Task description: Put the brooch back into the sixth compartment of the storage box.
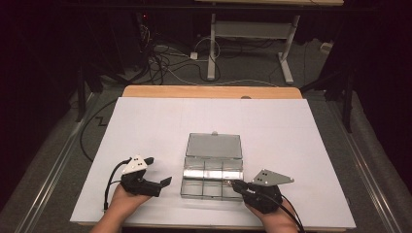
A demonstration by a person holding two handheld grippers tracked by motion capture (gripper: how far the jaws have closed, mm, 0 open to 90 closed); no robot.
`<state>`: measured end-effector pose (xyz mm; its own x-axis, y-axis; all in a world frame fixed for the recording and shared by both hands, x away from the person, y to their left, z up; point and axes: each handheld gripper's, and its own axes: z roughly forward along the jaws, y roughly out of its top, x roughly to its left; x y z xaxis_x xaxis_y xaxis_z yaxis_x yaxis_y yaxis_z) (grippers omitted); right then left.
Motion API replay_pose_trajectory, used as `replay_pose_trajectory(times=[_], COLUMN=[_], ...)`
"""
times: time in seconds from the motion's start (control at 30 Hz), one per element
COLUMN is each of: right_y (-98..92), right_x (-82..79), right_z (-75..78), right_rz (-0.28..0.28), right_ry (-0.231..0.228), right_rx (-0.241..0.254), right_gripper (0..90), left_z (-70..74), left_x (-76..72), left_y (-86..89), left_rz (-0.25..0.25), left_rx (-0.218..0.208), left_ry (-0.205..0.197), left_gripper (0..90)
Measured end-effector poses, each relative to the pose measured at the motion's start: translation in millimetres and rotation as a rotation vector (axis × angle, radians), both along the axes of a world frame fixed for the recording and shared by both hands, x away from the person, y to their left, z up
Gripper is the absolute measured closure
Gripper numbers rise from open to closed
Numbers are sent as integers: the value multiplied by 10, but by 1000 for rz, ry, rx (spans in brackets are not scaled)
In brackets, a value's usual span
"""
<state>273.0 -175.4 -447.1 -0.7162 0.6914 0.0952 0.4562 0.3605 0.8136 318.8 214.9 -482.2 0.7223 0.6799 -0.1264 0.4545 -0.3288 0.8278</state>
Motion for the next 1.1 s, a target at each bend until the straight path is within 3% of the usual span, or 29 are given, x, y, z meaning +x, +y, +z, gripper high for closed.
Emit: replay_pose_trajectory(times=[1.1], right_y=[50], right_x=[10], right_z=[-112], right_rz=[-4], right_ry=[23], right_rx=[-39], right_gripper=[809], left_z=[0], left_x=[-1], left_y=[-1], left_rz=[0], left_rx=[0], left_ry=[-1], left_gripper=[0])
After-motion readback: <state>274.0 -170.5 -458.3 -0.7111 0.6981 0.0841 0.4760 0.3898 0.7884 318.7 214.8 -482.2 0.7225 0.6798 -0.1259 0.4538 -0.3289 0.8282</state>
